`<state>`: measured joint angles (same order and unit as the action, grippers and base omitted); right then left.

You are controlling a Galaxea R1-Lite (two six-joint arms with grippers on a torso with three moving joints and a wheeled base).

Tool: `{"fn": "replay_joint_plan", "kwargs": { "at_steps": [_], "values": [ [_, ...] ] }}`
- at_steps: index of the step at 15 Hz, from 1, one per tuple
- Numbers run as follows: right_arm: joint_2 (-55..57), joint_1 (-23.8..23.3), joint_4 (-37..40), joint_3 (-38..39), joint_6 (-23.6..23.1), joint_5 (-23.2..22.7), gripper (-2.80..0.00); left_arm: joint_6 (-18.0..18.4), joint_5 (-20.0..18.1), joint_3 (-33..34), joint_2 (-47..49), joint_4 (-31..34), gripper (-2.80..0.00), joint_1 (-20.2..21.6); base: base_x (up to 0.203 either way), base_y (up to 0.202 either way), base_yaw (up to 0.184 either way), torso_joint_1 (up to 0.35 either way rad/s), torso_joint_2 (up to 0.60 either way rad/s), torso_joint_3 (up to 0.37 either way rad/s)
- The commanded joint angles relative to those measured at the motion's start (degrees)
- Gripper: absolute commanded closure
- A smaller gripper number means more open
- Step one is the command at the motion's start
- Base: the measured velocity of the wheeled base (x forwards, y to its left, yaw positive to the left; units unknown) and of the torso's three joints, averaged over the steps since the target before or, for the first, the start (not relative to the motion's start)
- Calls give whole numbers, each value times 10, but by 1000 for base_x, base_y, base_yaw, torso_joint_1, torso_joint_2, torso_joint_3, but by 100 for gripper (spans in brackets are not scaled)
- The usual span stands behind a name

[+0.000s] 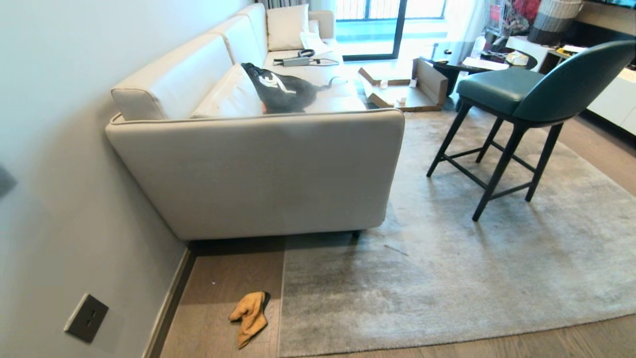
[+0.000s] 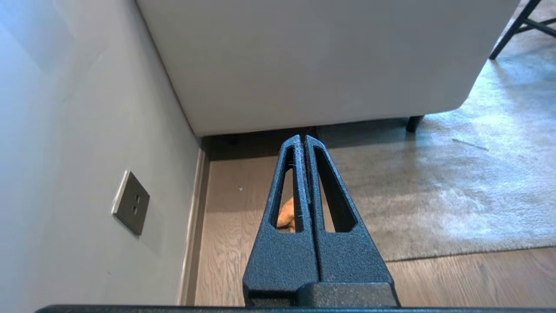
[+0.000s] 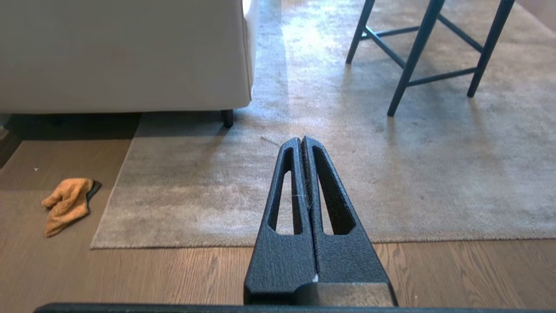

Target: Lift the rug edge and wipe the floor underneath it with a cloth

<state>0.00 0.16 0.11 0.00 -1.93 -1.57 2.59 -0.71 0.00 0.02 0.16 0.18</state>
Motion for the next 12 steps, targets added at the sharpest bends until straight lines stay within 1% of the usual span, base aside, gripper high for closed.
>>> {"fn": "replay_joint_plan", "kwargs": {
  "at_steps": [1, 4, 8, 10, 12],
  "values": [
    [1, 0, 0, 0, -1, 0, 0, 1, -1, 0, 0, 0, 0, 0, 0, 0, 0, 0, 0, 0],
    [1, 0, 0, 0, -2, 0, 0, -1, 0, 0, 0, 0, 0, 0, 0, 0, 0, 7, 4, 76],
    [0, 0, 0, 0, -1, 0, 0, -2, 0, 0, 0, 0, 0, 0, 0, 0, 0, 1, 1, 8],
    [0, 0, 0, 0, -4, 0, 0, -2, 0, 0, 0, 0, 0, 0, 0, 0, 0, -20, -153, -180],
    [0, 0, 0, 0, -4, 0, 0, -2, 0, 0, 0, 0, 0, 0, 0, 0, 0, -26, -339, -371]
  ]
}}
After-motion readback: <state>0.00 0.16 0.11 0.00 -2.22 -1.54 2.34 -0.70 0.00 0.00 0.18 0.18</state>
